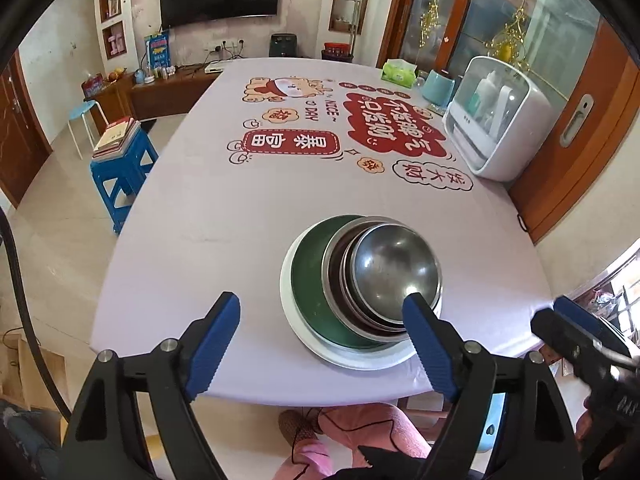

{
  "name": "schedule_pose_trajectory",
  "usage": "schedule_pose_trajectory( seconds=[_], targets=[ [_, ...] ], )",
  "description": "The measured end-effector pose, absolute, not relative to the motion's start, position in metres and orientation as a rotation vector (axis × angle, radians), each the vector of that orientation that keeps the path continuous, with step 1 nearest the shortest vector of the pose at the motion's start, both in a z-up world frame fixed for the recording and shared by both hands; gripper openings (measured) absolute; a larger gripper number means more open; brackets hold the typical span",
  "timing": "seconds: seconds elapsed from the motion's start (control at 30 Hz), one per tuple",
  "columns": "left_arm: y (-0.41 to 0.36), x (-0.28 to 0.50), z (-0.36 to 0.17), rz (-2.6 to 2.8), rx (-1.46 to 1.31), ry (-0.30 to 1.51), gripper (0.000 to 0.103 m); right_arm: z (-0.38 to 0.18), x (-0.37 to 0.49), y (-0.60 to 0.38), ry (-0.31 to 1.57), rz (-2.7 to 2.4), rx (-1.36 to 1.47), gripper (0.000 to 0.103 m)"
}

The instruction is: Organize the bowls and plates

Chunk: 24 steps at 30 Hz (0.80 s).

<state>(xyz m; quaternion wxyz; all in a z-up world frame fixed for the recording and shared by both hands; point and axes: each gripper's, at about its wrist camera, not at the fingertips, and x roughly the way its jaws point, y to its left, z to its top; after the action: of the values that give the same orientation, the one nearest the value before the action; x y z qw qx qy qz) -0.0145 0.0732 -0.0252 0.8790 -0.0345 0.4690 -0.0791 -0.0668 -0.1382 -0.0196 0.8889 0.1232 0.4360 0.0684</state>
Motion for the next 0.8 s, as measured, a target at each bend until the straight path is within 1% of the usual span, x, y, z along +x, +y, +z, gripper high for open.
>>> schedule_pose_trajectory(
  seconds=[0.27,0.37,0.6,0.8],
  targets=[
    [0.067,-0.042,-0.010,-0.162,-0.049,0.942,0.084,-0.003,-0.100,-0.117,0.898,0.080,0.158,0.097],
    [0.061,-0.050,-0.012,-0.152,-0.007,0.936,0.084,-0.003,-0.109,-0.115,0.877,0.021,0.159,0.100],
    [0.058,-0.070,-0.006,-0.120,0.038,0.878,0.084,-0.006,-0.116,-0.112,0.862,0.010,0.202,0.100],
    [0.065,-0.077,-0.004,-0.088,0.031,0.858,0.084,-0.001,-0.120,-0.106,0.837,0.004,0.190,0.103]
  ],
)
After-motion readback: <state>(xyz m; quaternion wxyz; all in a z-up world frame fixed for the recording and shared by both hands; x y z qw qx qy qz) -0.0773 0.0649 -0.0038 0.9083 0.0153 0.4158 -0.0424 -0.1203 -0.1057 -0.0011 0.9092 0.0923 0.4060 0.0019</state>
